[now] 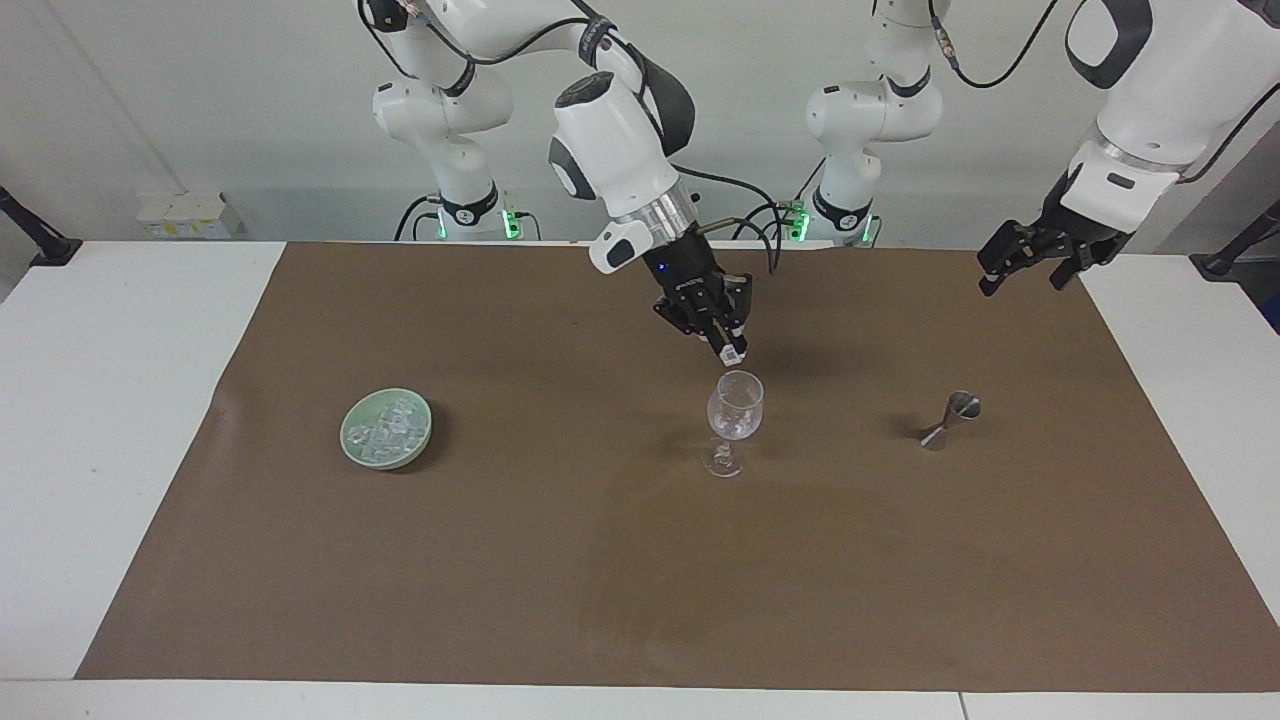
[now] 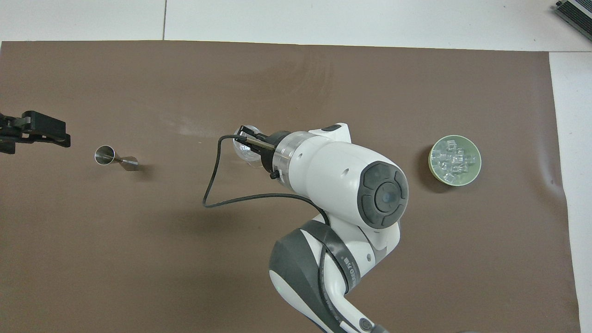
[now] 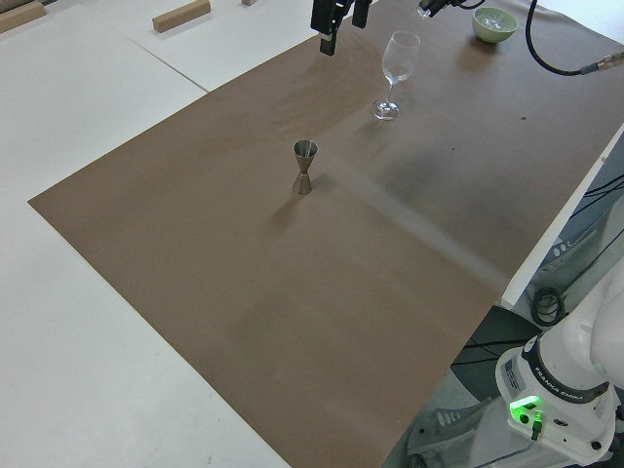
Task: Pour wine and add ice with both arms
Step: 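Open the right gripper to drop the ice into the glass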
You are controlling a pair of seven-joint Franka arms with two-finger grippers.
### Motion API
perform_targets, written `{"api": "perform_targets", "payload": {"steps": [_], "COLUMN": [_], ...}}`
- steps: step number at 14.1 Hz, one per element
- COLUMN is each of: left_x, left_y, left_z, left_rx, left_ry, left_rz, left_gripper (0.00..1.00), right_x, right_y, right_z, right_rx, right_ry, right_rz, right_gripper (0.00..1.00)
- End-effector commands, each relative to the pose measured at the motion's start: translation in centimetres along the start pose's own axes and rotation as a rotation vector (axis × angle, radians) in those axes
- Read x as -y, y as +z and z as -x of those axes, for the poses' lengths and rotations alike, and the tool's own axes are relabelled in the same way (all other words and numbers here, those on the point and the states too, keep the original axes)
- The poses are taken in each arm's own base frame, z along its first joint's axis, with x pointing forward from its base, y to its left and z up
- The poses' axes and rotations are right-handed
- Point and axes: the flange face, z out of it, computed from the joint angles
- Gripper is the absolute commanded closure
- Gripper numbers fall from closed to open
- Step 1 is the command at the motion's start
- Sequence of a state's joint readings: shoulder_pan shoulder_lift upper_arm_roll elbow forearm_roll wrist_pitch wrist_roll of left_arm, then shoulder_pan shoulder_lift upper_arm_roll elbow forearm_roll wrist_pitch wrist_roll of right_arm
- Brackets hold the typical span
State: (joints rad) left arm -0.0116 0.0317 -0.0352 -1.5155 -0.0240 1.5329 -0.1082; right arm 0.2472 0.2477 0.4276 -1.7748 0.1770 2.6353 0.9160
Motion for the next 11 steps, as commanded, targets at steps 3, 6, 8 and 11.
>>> {"api": "perform_targets", "payload": {"steps": [3,6,8,11], "left_x": [0.4,0.7,1.6,2.5], "left_y": [0.1,0.1,0.1,0.1], "left_z": [0.9,0.9,0.8,0.7], "left_rx": [-0.006,-0.005,-0.005,-0.004], "left_ry": [-0.004,-0.010,-0.026,-0.043], "left_rz": [-0.011,-0.011,-0.011,-0.010], "left_gripper": [0.00,0.00,0.00,0.00], "right_x": [-0.3,-0.5,-0.4,-0.4], "right_y": [2.3,2.5,2.4,2.4], "right_z": [-0.5,-0.4,-0.5,-0.5], "right_rx": [0.002,0.006,0.002,0.002], "right_ry": [0.030,0.029,0.030,0.032], "right_rz": [-0.028,-0.021,-0.026,-0.026], "right_gripper": [1.00,0.77,0.42,0.30]}}
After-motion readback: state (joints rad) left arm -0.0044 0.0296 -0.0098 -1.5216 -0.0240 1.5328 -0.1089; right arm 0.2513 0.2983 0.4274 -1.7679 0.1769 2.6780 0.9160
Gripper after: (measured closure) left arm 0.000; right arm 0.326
